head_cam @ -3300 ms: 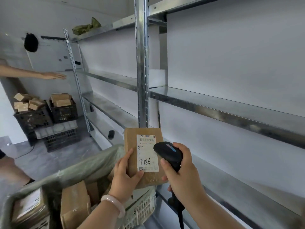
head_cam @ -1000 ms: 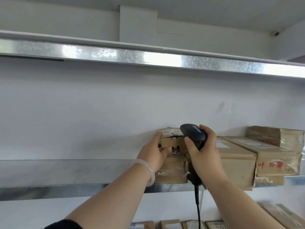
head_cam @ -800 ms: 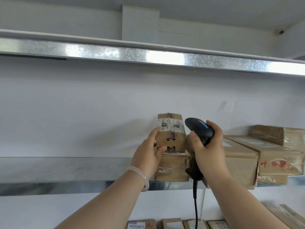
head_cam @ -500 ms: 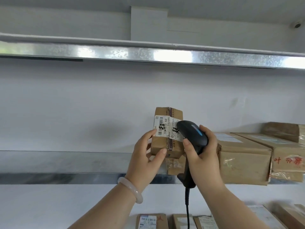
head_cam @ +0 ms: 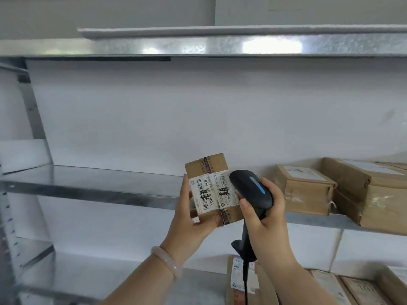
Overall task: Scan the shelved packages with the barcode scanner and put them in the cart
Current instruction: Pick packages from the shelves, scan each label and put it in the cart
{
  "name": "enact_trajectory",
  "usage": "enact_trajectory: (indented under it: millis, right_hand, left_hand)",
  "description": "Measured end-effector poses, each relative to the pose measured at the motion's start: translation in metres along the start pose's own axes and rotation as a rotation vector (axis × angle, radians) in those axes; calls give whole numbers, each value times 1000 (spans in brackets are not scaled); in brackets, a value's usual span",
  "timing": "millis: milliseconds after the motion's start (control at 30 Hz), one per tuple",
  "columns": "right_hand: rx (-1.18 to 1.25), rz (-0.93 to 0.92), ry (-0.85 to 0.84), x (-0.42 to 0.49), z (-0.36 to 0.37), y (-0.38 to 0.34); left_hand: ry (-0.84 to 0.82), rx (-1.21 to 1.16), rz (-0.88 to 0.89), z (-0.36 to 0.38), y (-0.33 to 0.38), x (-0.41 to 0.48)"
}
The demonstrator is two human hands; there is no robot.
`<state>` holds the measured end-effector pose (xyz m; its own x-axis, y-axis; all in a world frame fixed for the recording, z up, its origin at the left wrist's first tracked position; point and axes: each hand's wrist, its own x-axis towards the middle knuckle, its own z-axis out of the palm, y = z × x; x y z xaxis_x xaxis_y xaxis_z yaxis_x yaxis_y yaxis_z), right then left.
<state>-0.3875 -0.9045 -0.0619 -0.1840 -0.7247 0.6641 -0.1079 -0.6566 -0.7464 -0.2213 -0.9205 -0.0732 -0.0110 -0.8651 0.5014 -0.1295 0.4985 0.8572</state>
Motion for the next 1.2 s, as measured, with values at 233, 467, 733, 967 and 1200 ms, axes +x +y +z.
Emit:
enact_trajectory:
  millis: [233,467,733,967,1200]
  right_hand:
    - [56,88,-42,-19,55,4]
    - [68,153,-38,-32,87,7]
    - [50,162,-41,-40,97,8]
    - [28,171,-49,-46,100,10]
    - [25,172,-51,-50,101,11]
  left_hand:
    - [158,-139,-152,-54,-15,-22]
    - [180,-137,-148,-78,-18,-34]
    - [204,-179,-217,-95,-27,-43]
    - [141,-90,-240,-101,-30,-47]
    - [203,-80,-265,-101,-34,-49]
